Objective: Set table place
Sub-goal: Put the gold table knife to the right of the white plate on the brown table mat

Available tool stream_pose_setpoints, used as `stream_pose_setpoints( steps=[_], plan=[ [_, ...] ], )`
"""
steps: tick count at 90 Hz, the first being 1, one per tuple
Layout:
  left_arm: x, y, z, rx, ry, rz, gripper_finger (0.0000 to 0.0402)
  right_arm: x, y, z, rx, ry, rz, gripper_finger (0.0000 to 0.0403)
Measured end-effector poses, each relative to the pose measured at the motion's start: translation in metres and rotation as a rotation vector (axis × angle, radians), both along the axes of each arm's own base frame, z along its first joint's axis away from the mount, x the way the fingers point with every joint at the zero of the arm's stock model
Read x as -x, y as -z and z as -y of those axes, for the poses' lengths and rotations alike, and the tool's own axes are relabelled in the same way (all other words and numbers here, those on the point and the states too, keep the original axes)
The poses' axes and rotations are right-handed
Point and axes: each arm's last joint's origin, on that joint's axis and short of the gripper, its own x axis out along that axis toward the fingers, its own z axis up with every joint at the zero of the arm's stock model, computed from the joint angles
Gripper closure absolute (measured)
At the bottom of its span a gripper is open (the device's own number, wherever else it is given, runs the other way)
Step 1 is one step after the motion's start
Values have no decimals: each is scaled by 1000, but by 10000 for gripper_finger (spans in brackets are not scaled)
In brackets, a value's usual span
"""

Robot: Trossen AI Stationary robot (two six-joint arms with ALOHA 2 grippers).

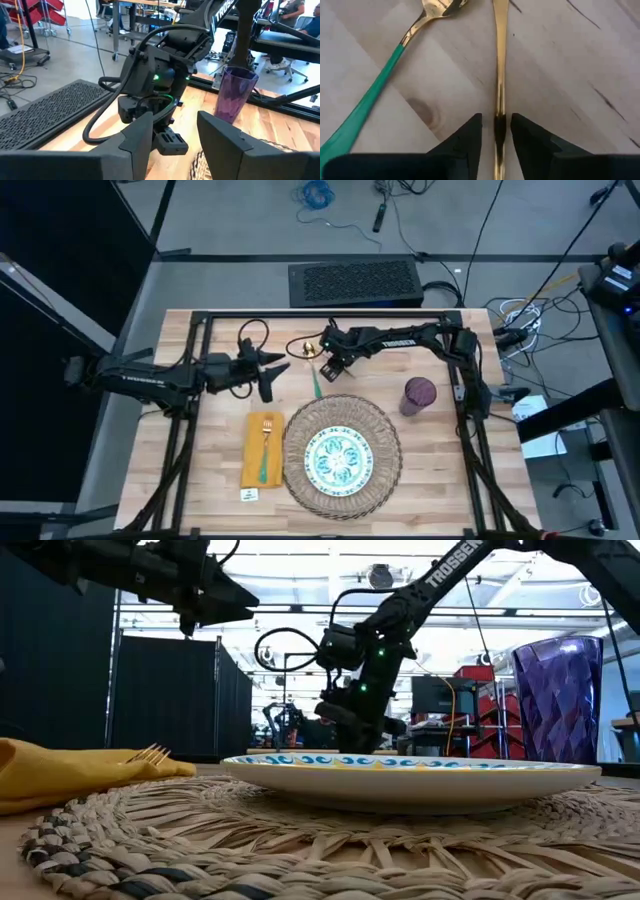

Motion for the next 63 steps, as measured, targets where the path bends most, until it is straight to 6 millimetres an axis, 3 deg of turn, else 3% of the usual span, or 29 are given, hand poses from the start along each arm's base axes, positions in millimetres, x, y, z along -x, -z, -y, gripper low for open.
stream_pose_setpoints(
  steps=[13, 33, 44, 56, 63],
  plan=[
    [0, 0, 0, -2, 1, -1, 261, 0, 1, 0, 18, -10, -11, 389],
    [0, 0, 0, -2, 0, -1, 261, 0, -1, 0, 19, -17, -16, 396],
    [0, 0, 0, -2, 0, -1, 261, 3, -14, 1, 6, -24, -48, 400],
    [0, 0, 0, -2, 1, 0, 261, 5, -45, 4, 37, -20, -19, 401],
    [0, 0, 0, -2, 1, 0, 261, 11, -53, 4, 52, -10, -55, 401]
  ],
)
